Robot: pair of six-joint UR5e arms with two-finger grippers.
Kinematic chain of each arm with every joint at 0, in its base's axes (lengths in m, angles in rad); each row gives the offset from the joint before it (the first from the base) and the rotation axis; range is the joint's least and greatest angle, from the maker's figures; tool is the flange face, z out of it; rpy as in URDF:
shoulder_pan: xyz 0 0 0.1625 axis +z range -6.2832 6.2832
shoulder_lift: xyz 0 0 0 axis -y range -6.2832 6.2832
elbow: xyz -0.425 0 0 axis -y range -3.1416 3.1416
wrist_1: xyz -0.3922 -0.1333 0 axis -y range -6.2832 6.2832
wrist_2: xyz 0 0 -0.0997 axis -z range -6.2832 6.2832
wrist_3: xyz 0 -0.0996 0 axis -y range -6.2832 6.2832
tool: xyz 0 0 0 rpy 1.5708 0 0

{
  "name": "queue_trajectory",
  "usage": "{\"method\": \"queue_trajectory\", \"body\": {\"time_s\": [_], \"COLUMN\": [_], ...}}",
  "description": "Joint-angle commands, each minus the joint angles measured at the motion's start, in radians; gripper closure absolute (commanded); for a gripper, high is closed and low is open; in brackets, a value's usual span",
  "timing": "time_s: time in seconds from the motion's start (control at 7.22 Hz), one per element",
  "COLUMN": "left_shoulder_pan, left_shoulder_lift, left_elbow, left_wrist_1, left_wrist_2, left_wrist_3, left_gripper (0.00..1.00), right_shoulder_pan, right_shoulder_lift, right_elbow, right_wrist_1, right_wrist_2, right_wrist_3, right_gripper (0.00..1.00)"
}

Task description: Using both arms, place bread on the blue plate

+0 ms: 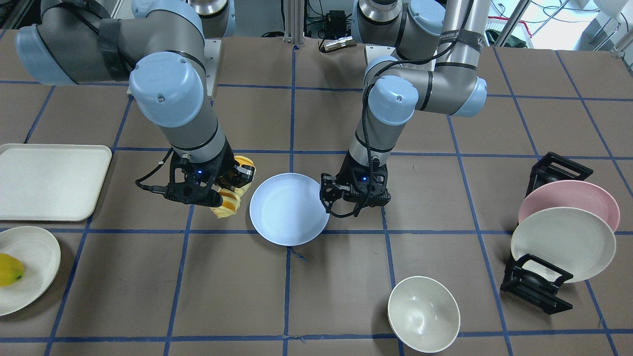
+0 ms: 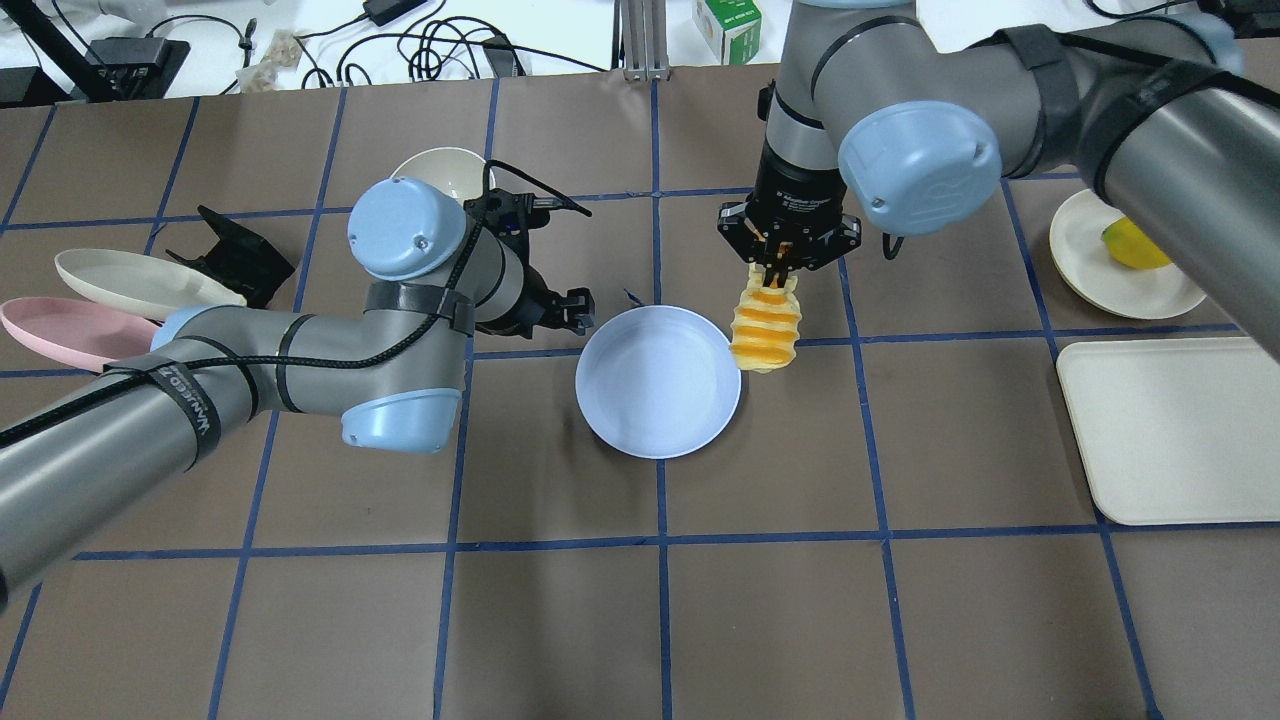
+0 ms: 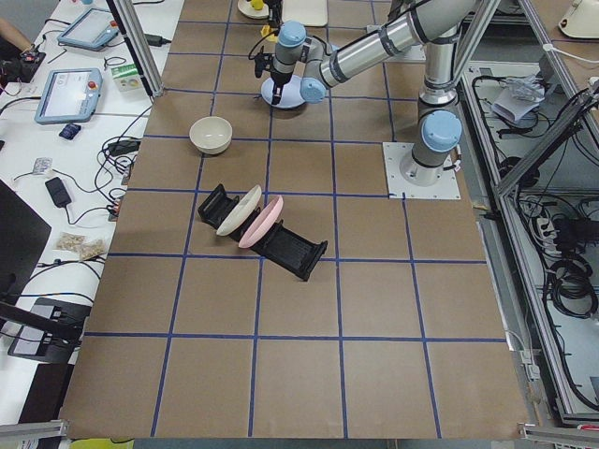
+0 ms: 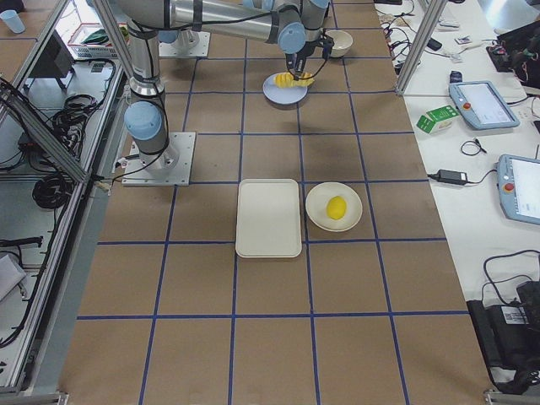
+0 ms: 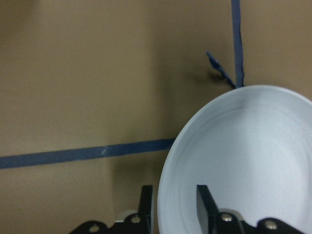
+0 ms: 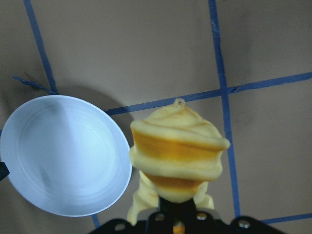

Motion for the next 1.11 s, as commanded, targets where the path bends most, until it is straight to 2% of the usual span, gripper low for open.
{"method": "queue_trajectory", "body": {"time_s": [0.0, 0.14, 0.28, 0.42, 0.55, 0.69, 0.83, 0.97], "left_shoulder_pan": [0.087, 0.106, 0.106, 0.101, 0.101, 0.103, 0.103, 0.113], "left_shoulder_lift": [0.123, 0.177, 0.226, 0.275, 0.295, 0.312, 0.323, 0.309], "left_elbow": [0.055, 0.096, 0.168, 0.263, 0.363, 0.409, 0.406, 0.393], "left_wrist_1": [-0.294, -0.433, -0.587, -0.789, -0.939, -1.002, -0.999, -0.973], "left_wrist_2": [0.046, 0.047, 0.088, 0.116, 0.118, 0.12, 0.129, 0.124], "left_wrist_3": [0.172, 0.18, 0.18, 0.18, 0.176, 0.171, 0.17, 0.164], "left_gripper": [0.0, 0.0, 0.0, 0.0, 0.0, 0.0, 0.0, 0.0], "right_shoulder_pan": [0.065, 0.099, 0.117, 0.152, 0.172, 0.192, 0.2, 0.2], "right_shoulder_lift": [0.061, 0.089, 0.116, 0.141, 0.173, 0.199, 0.204, 0.209], "right_elbow": [0.001, 0.003, 0.003, 0.006, 0.009, 0.012, 0.015, 0.015], "right_wrist_1": [-0.08, -0.1, -0.114, -0.146, -0.199, -0.221, -0.223, -0.223], "right_wrist_2": [0.039, 0.039, 0.041, 0.039, 0.039, 0.038, 0.038, 0.038], "right_wrist_3": [0.021, 0.018, 0.009, 0.004, 0.021, 0.023, 0.021, 0.015], "right_gripper": [1.0, 1.0, 1.0, 1.0, 1.0, 1.0, 1.0, 0.37]}}
